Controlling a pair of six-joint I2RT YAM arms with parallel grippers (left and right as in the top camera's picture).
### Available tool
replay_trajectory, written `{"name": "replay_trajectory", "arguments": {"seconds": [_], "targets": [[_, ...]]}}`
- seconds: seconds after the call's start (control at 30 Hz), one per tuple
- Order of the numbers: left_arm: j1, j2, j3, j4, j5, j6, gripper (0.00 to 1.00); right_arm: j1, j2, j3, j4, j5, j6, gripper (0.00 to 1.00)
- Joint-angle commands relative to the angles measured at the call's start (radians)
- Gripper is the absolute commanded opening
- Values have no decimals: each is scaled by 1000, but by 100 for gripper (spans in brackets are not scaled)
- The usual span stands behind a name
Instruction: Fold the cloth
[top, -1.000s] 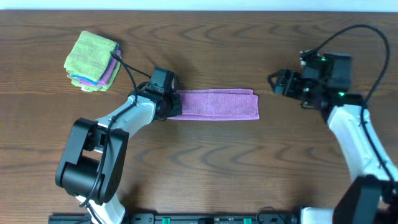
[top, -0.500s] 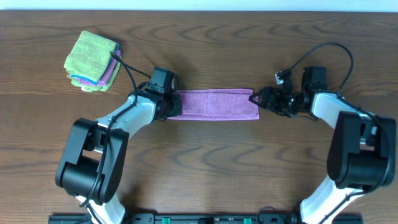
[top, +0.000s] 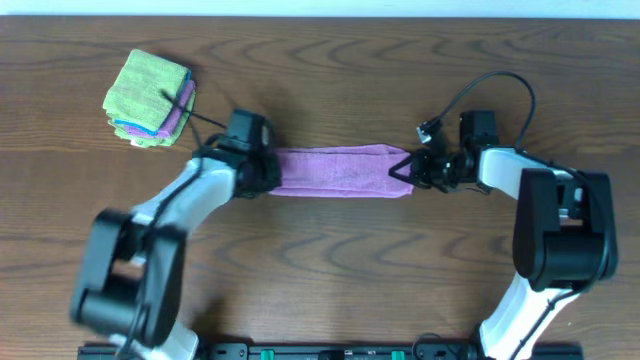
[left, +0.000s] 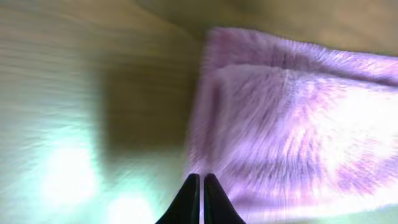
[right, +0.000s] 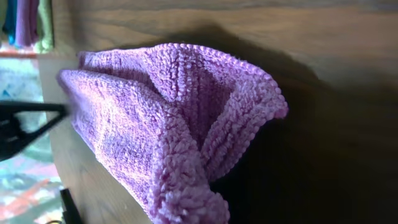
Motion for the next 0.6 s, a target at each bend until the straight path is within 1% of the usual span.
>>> {"name": "replay_trajectory", "arguments": {"seconds": [0.0, 0.07, 0.17, 0.27, 0.4, 0.57], "targets": [[63, -227, 3, -58, 6, 4, 5, -60, -103, 7, -49, 76, 9, 2], [90, -346, 3, -119, 6, 4, 5, -87, -167, 24, -121, 167, 9, 1], [108, -547, 3, -233, 4, 12, 6, -106, -299, 80, -298, 445, 9, 1], [107, -674, 3, -323, 4, 19, 6, -77, -386, 134, -416, 659, 36, 1], [107, -779, 3, -424, 8, 18, 6, 23, -416, 147, -441, 768, 94, 1], [107, -840, 3, -507, 8, 19, 5, 229, -306, 147, -373, 877, 224, 1]]}}
